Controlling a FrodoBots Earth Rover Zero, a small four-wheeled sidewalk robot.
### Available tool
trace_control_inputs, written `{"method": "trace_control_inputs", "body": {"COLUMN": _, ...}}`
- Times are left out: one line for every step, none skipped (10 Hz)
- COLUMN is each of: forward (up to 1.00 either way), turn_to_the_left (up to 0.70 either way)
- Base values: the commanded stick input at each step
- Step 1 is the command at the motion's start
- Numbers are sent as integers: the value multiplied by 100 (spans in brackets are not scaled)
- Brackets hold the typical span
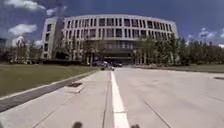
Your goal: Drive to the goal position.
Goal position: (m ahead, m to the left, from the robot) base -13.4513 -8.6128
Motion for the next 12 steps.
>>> {"method": "trace_control_inputs", "body": {"forward": 70, "turn_to_the_left": 2}}
{"method": "trace_control_inputs", "body": {"forward": 70, "turn_to_the_left": 0}}
{"method": "trace_control_inputs", "body": {"forward": 70, "turn_to_the_left": 1}}
{"method": "trace_control_inputs", "body": {"forward": 70, "turn_to_the_left": 1}}
{"method": "trace_control_inputs", "body": {"forward": 70, "turn_to_the_left": 1}}
{"method": "trace_control_inputs", "body": {"forward": 70, "turn_to_the_left": 2}}
{"method": "trace_control_inputs", "body": {"forward": 70, "turn_to_the_left": 2}}
{"method": "trace_control_inputs", "body": {"forward": 70, "turn_to_the_left": 2}}
{"method": "trace_control_inputs", "body": {"forward": 70, "turn_to_the_left": 2}}
{"method": "trace_control_inputs", "body": {"forward": 70, "turn_to_the_left": 2}}
{"method": "trace_control_inputs", "body": {"forward": 70, "turn_to_the_left": 0}}
{"method": "trace_control_inputs", "body": {"forward": 70, "turn_to_the_left": -11}}
